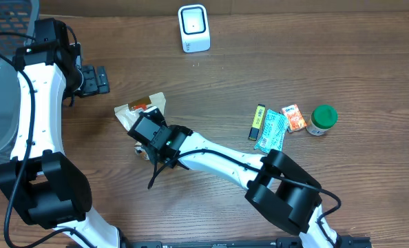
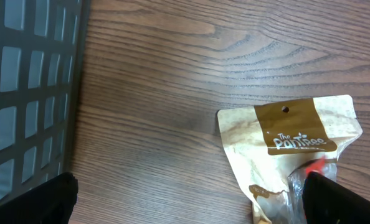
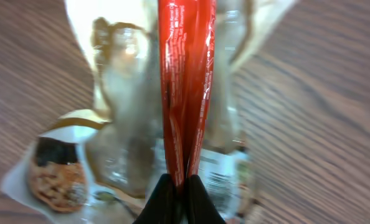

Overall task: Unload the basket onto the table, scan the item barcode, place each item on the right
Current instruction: 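Pull the red meat sticks off the gold bag with the right gripper, then lift the red meat sticks and turn them upright with the right gripper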

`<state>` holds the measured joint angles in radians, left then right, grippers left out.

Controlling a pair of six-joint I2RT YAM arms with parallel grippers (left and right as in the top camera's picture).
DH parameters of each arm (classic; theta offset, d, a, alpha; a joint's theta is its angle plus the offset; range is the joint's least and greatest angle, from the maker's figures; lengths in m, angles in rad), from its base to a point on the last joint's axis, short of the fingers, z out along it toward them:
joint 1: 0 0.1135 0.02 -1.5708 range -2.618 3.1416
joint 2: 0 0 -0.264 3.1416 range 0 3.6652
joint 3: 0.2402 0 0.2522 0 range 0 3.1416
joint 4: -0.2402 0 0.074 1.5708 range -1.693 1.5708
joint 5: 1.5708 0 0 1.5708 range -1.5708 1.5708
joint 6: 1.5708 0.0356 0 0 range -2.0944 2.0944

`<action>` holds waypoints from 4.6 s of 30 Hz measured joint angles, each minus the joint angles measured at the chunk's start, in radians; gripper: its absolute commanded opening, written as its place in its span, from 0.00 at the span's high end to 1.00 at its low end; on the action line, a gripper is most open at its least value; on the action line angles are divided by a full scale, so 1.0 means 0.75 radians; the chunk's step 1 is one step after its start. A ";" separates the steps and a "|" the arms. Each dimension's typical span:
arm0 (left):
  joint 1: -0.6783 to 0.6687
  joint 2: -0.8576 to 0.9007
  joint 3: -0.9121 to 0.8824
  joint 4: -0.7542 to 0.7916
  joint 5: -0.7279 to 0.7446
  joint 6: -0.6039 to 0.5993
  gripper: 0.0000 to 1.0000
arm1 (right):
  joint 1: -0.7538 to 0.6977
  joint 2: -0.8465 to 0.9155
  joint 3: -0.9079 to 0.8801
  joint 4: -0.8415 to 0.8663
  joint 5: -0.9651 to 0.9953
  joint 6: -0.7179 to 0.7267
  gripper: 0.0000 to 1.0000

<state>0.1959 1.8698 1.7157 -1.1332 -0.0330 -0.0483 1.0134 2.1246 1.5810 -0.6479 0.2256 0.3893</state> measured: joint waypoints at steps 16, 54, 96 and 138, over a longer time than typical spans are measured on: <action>0.000 0.000 0.000 0.000 0.000 -0.001 0.00 | -0.009 -0.015 0.004 -0.290 0.248 -0.003 0.96; 0.000 0.000 0.000 0.000 0.000 0.000 0.00 | -0.336 -0.015 -0.005 -0.445 -0.049 0.004 0.62; 0.000 0.000 0.000 -0.001 0.000 0.000 0.00 | -0.405 -0.023 -0.125 -0.327 -0.317 0.003 0.76; 0.000 0.000 0.000 0.000 -0.001 0.000 0.00 | -0.399 -0.045 -0.147 -0.301 -0.238 0.002 0.96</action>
<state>0.1959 1.8698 1.7157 -1.1332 -0.0334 -0.0483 0.7139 2.0907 1.4708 -0.8738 0.0475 0.3908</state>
